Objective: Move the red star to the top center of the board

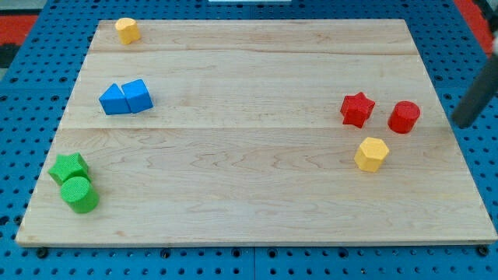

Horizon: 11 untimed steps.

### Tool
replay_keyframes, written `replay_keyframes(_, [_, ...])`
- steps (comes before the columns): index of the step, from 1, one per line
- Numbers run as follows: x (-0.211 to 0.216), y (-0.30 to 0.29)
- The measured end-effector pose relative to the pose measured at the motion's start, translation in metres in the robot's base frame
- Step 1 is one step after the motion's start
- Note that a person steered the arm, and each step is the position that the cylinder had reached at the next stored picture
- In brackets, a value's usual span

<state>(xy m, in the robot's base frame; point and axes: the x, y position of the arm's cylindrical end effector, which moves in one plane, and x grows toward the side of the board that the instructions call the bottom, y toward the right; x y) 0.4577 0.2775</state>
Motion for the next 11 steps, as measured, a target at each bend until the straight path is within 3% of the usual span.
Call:
replay_keyframes(1, [0.039,-0.049])
replay_keyframes(3, [-0.027,-0.120])
replay_keyframes(4, [-0.094,-0.130])
replay_keyframes(5, [-0.122,-0.132])
replay_keyframes(6, [-0.141,-0.185])
replay_keyframes(7, [-0.164,-0.201])
replay_keyframes(9, [-0.191,-0.167])
replay_keyframes(11, [-0.190,-0.241])
